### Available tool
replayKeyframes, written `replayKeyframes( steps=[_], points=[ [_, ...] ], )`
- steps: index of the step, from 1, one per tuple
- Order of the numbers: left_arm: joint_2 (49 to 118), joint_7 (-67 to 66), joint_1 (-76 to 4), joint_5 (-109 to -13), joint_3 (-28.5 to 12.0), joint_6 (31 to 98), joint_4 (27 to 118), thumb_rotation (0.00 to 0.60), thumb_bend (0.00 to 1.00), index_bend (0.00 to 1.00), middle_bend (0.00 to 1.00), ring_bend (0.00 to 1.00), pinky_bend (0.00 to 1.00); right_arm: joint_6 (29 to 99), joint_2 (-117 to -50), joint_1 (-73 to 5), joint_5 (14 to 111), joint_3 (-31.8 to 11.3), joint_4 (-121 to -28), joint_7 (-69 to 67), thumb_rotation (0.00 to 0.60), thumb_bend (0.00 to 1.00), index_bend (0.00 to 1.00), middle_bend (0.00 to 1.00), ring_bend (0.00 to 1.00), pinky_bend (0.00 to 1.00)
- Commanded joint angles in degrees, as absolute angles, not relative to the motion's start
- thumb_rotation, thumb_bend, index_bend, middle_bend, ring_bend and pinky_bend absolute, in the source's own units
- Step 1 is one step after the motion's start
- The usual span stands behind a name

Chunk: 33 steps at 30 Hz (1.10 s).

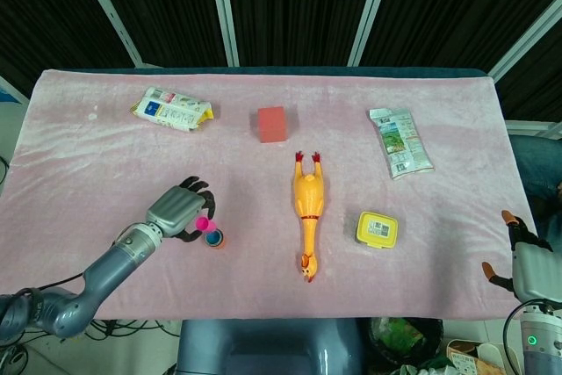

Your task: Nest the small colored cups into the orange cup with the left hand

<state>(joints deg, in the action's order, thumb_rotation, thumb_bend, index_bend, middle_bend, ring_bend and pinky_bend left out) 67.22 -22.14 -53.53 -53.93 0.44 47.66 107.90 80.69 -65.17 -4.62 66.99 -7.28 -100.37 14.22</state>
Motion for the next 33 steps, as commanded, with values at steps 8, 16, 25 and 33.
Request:
replayKeyframes(
  steps=[8,16,25,33],
  points=[
    [67.45,-24.54,-52.28,-58.69,2.09,48.36,110.15,0.6,0.37,0.5,0.28,0.09,0.05,80.72,-65.11,-4.58,66.9,-7.3,-100.39,14.13,0.6,0.18,0.1,0.13,0.25,0.26],
    [69.06,-25.95,-52.58,-56.78,1.66,48.45,108.66,0.6,0.37,0.49,0.27,0.09,0.05,80.59,-65.06,-4.59,66.69,-7.32,-100.44,14.06,0.6,0.18,0.1,0.13,0.25,0.26],
    [70.24,-25.72,-53.32,-54.32,0.87,46.98,106.38,0.6,0.37,0.48,0.27,0.09,0.05,80.48,-65.05,-4.64,66.38,-7.28,-100.6,14.4,0.6,0.18,0.1,0.13,0.25,0.26],
    [71.13,-26.65,-54.18,-52.73,1.32,45.44,105.14,0.6,0.26,0.31,0.26,0.08,0.05,80.25,-64.97,-4.7,65.94,-7.25,-100.73,14.73,0.6,0.18,0.1,0.13,0.25,0.26]
  ],
)
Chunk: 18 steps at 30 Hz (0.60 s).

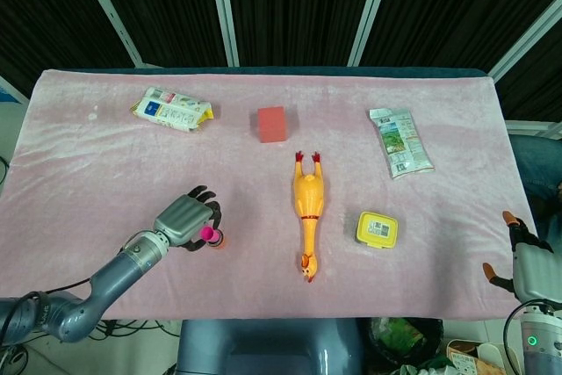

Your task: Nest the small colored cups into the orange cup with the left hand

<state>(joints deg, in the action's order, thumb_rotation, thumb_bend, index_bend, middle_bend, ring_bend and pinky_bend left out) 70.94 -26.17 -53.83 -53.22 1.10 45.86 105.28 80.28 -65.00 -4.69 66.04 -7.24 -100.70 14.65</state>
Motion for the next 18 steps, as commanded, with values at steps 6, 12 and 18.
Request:
replayKeyframes(
  steps=[6,12,18],
  points=[
    [70.8,-26.68,-54.14,-53.42,1.24,46.1,106.36,0.6,0.21,0.14,0.22,0.07,0.03,80.13,-64.88,-4.72,65.44,-7.32,-100.92,14.87,0.6,0.18,0.1,0.13,0.25,0.26],
    [68.77,-27.26,-52.77,-55.87,0.97,50.04,109.44,0.6,0.21,0.14,0.16,0.02,0.0,80.08,-64.84,-4.76,65.41,-7.31,-100.97,14.85,0.6,0.18,0.1,0.13,0.25,0.26],
    [65.18,-29.72,-47.63,-62.07,1.89,61.22,114.73,0.6,0.2,0.11,0.07,0.0,0.0,80.11,-64.8,-4.74,65.6,-7.25,-100.99,14.64,0.6,0.18,0.09,0.13,0.25,0.26]
  ],
)
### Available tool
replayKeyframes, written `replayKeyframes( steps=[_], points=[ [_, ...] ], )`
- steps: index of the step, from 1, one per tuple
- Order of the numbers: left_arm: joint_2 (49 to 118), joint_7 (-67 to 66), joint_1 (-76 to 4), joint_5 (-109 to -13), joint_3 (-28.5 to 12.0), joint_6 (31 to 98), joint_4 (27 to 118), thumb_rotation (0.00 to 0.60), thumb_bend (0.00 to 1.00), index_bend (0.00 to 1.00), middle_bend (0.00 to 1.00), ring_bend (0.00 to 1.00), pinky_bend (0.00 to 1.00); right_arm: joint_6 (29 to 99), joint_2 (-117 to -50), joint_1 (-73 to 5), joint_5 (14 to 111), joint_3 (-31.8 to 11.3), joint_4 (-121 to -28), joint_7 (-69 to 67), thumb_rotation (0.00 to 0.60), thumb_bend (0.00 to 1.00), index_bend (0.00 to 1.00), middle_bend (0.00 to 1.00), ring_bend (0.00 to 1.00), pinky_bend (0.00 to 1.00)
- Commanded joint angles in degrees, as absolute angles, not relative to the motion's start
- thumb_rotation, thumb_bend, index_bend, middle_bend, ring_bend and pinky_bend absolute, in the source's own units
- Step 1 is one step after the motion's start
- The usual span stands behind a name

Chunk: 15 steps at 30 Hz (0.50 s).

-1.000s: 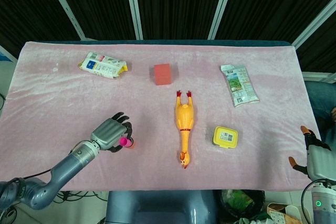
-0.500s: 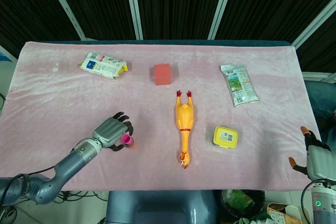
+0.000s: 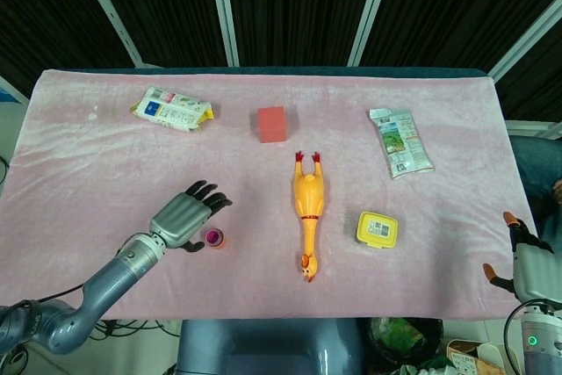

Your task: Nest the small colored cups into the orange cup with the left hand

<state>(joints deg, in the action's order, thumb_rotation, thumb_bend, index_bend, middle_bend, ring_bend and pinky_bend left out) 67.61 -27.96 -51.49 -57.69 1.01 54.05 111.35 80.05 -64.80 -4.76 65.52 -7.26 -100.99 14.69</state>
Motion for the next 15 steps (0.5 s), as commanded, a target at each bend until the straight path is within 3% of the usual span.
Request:
replayKeyframes(
  steps=[1,8,15],
  points=[
    [64.89,-30.17,-46.21,-63.58,2.28,63.89,115.16,0.6,0.19,0.11,0.06,0.0,0.0,80.17,-64.8,-4.74,65.73,-7.24,-100.95,14.61,0.6,0.18,0.09,0.13,0.25,0.26],
    [62.91,-27.62,-32.38,-74.6,7.85,83.18,114.3,0.6,0.12,0.08,0.03,0.0,0.0,80.44,-64.74,-4.69,66.28,-7.27,-100.77,14.1,0.6,0.18,0.07,0.13,0.24,0.26],
    [60.39,-11.46,-22.57,-80.51,12.61,89.18,106.58,0.6,0.12,0.08,0.02,0.0,0.0,80.94,-64.69,-4.56,67.83,-6.97,-100.5,13.45,0.6,0.18,0.07,0.1,0.21,0.26]
  ],
)
